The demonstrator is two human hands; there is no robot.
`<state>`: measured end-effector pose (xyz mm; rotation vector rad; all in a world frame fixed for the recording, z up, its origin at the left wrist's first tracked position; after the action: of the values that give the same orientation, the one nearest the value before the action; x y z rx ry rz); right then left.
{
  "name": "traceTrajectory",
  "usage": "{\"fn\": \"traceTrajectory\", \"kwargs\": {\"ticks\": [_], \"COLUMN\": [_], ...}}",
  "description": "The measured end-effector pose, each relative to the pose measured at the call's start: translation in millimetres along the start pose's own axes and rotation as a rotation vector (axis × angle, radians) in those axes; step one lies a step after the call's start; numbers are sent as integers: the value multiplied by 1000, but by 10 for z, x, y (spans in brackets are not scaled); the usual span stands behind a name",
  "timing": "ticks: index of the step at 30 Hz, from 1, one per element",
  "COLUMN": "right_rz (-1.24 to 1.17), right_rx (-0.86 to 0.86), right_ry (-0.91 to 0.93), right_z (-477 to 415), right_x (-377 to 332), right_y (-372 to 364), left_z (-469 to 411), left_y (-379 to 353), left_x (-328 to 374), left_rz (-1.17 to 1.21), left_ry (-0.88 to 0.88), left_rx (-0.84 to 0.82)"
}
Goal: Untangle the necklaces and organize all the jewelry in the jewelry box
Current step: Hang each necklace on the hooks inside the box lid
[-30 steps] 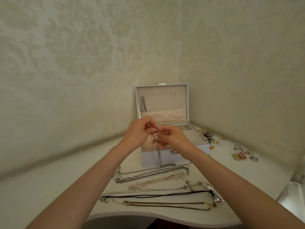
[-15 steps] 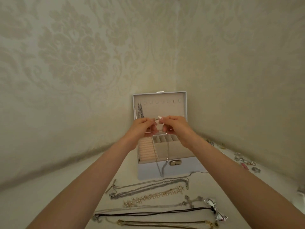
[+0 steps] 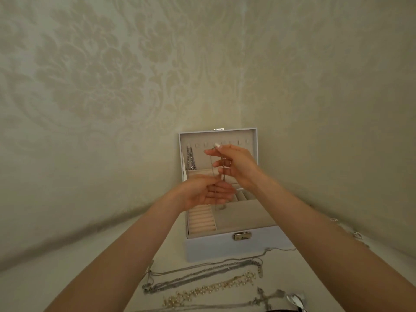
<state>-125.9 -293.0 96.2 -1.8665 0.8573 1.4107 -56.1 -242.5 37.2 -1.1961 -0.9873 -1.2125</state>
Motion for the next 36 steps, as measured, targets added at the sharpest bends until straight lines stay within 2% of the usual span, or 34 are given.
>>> {"fn": "traceTrajectory", "kwargs": {"ticks": [5, 10, 15, 18, 20, 22, 25, 28, 31, 36], "right_rz": [-75, -239, -272, -12, 225, 311, 367, 422, 466, 469], "right_rx": [25, 111, 160, 135, 149, 73, -55, -89, -107, 24], "right_ry": [-51, -116, -251, -300, -184, -49, -69, -105, -103, -76], "right_z": [-27, -81, -107, -87, -131, -179, -268, -344, -384, -550], "right_x": [220, 396, 637, 721, 624, 458, 397, 406, 413, 386], "right_y": [-34, 39, 114, 117, 136, 35, -84, -84, -100, 35], "left_z": [-171, -222, -230, -247, -241, -221, -238, -276, -316, -328], "left_y": [173, 377, 545, 576, 561, 502, 488, 570, 656, 779], "left_x": [65, 115, 301, 407, 465, 521, 584, 650, 647, 649], "left_rz": [377, 410, 217, 18, -240, -513, -685, -723, -636, -451], "left_ry": [-68, -90, -98, -97, -97, -110, -153, -241, -269, -322], "left_rx": [136, 299, 322, 300, 280, 261, 280, 341, 345, 401]}}
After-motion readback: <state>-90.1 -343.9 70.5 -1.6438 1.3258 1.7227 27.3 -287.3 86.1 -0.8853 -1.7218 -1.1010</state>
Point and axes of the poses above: each hand's wrist, its own z-axis away from the middle knuckle, its own y-axis out of the back of the hand, x = y × z, the point moved 8 cm from there along -z, towards the middle knuckle, and after that the axes turned 6 degrees about z, right-handed, at the moved point
